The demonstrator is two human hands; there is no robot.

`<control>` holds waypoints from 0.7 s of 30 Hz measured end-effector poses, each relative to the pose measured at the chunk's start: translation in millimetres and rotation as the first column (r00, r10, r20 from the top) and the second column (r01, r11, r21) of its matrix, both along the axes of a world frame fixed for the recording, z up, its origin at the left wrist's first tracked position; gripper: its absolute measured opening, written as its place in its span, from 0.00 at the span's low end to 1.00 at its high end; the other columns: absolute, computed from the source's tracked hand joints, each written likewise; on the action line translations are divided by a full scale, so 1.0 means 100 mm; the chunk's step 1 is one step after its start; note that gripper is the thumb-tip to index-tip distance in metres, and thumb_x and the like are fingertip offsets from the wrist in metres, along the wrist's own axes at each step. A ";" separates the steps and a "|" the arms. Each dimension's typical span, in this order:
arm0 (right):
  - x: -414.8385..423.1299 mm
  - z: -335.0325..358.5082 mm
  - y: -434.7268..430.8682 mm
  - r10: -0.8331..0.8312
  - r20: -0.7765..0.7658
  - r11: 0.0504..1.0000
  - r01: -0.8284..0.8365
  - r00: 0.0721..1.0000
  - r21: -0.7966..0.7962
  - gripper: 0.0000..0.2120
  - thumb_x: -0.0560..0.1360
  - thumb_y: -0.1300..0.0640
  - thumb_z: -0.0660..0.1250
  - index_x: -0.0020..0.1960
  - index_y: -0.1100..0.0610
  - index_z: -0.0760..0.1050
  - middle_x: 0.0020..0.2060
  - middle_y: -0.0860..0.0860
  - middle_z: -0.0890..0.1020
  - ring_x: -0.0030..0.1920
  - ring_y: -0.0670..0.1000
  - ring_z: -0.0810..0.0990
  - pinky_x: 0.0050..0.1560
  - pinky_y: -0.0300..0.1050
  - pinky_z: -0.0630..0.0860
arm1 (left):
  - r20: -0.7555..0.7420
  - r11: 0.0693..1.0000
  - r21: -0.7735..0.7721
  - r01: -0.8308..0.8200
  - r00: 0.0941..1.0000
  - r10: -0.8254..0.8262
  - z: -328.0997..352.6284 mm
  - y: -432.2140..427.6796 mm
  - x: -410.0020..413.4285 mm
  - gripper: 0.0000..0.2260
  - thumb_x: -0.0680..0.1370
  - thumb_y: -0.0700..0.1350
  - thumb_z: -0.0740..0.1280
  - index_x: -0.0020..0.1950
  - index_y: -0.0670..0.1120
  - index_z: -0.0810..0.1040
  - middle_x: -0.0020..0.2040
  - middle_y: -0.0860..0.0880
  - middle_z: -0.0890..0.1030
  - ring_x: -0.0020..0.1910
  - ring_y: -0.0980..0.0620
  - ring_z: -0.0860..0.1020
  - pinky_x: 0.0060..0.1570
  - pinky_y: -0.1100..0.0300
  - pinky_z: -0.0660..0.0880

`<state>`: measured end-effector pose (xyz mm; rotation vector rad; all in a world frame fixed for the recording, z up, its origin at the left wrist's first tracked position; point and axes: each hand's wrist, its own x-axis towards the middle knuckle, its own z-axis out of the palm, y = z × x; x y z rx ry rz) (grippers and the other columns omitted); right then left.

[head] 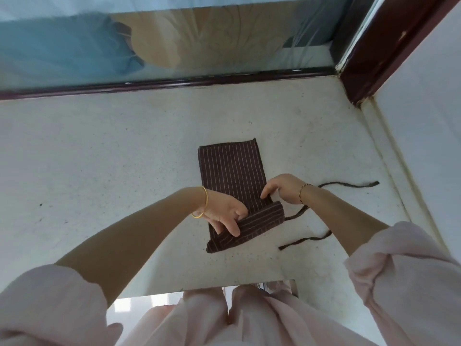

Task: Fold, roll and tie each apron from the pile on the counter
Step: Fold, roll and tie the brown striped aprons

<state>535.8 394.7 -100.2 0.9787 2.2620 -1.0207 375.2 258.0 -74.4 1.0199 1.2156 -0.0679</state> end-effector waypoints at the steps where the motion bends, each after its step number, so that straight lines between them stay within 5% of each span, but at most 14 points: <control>1: 0.01 -0.01 -0.04 0.044 0.043 0.999 -0.044 0.998 -0.015 0.15 0.76 0.67 0.60 0.55 0.55 0.80 0.52 0.52 0.81 0.55 0.53 0.78 0.57 0.42 0.73 | 0.078 0.994 -0.094 -0.056 0.995 0.064 0.04 0.02 -0.06 0.12 0.76 0.33 0.65 0.59 0.36 0.72 0.60 0.38 0.76 0.56 0.44 0.78 0.54 0.52 0.78; 3: 0.03 -0.06 -0.10 0.049 0.072 0.999 -0.050 0.996 0.014 0.13 0.77 0.68 0.58 0.44 0.56 0.78 0.41 0.50 0.78 0.47 0.53 0.76 0.50 0.41 0.72 | 0.217 0.971 -0.216 -0.104 0.964 0.151 0.12 0.08 -0.20 0.16 0.76 0.30 0.63 0.64 0.36 0.70 0.63 0.37 0.75 0.61 0.41 0.75 0.59 0.47 0.75; 6: 0.09 -0.14 -0.15 -0.150 0.003 0.988 0.150 0.989 -0.040 0.16 0.77 0.67 0.57 0.32 0.58 0.70 0.33 0.53 0.74 0.36 0.51 0.70 0.41 0.43 0.67 | 0.296 0.940 -0.289 -0.179 0.917 0.266 0.23 0.20 -0.40 0.16 0.76 0.31 0.62 0.63 0.38 0.70 0.62 0.38 0.75 0.60 0.41 0.75 0.59 0.47 0.75; 8: 0.13 -0.15 -0.12 -0.162 0.026 0.985 0.163 0.986 -0.046 0.18 0.78 0.65 0.57 0.30 0.57 0.68 0.30 0.53 0.72 0.33 0.50 0.68 0.40 0.44 0.66 | 0.184 0.914 -0.251 -0.319 0.911 0.368 0.26 0.31 -0.51 0.10 0.76 0.31 0.60 0.56 0.40 0.73 0.57 0.39 0.77 0.56 0.42 0.77 0.55 0.49 0.76; 10: 0.18 -0.17 -0.08 -0.163 0.062 0.982 0.168 0.985 -0.091 0.15 0.79 0.65 0.56 0.36 0.57 0.72 0.34 0.52 0.75 0.39 0.51 0.71 0.45 0.44 0.68 | -0.039 0.901 -0.030 -0.432 0.901 0.431 0.24 0.43 -0.59 0.06 0.77 0.34 0.61 0.48 0.43 0.74 0.49 0.44 0.79 0.48 0.45 0.78 0.48 0.55 0.76; 13: 0.18 -0.19 -0.07 -0.154 0.057 0.977 0.161 0.986 -0.140 0.21 0.75 0.74 0.51 0.59 0.61 0.76 0.50 0.50 0.75 0.54 0.51 0.73 0.58 0.41 0.69 | -0.398 0.899 0.404 -0.167 0.853 0.338 0.06 0.58 -0.73 0.02 0.77 0.42 0.62 0.46 0.45 0.73 0.43 0.49 0.74 0.45 0.49 0.73 0.43 0.59 0.69; 16: 0.14 -0.18 -0.08 -0.169 0.019 0.972 0.170 0.985 -0.164 0.24 0.75 0.75 0.50 0.65 0.62 0.72 0.55 0.53 0.75 0.57 0.52 0.73 0.63 0.43 0.68 | -0.499 0.875 0.482 -0.046 0.806 0.317 -0.20 0.68 -0.79 0.03 0.78 0.44 0.61 0.49 0.45 0.72 0.48 0.48 0.74 0.47 0.48 0.73 0.44 0.58 0.67; 18: 0.14 -0.25 -0.06 -0.207 0.009 0.962 0.205 0.978 -0.179 0.21 0.74 0.74 0.51 0.62 0.63 0.72 0.52 0.53 0.75 0.54 0.51 0.73 0.60 0.44 0.71 | -0.551 0.871 0.492 0.010 0.778 0.302 -0.34 0.71 -0.77 0.06 0.80 0.45 0.59 0.54 0.44 0.71 0.50 0.46 0.75 0.47 0.48 0.73 0.46 0.58 0.69; 21: 0.09 -0.31 -0.05 -0.306 0.042 0.933 0.309 0.951 -0.188 0.10 0.72 0.71 0.56 0.39 0.59 0.71 0.35 0.52 0.71 0.35 0.48 0.70 0.37 0.38 0.68 | -0.615 0.864 0.501 0.050 0.723 0.315 -0.46 0.71 -0.73 0.10 0.81 0.46 0.57 0.59 0.43 0.70 0.51 0.44 0.77 0.49 0.46 0.75 0.49 0.55 0.71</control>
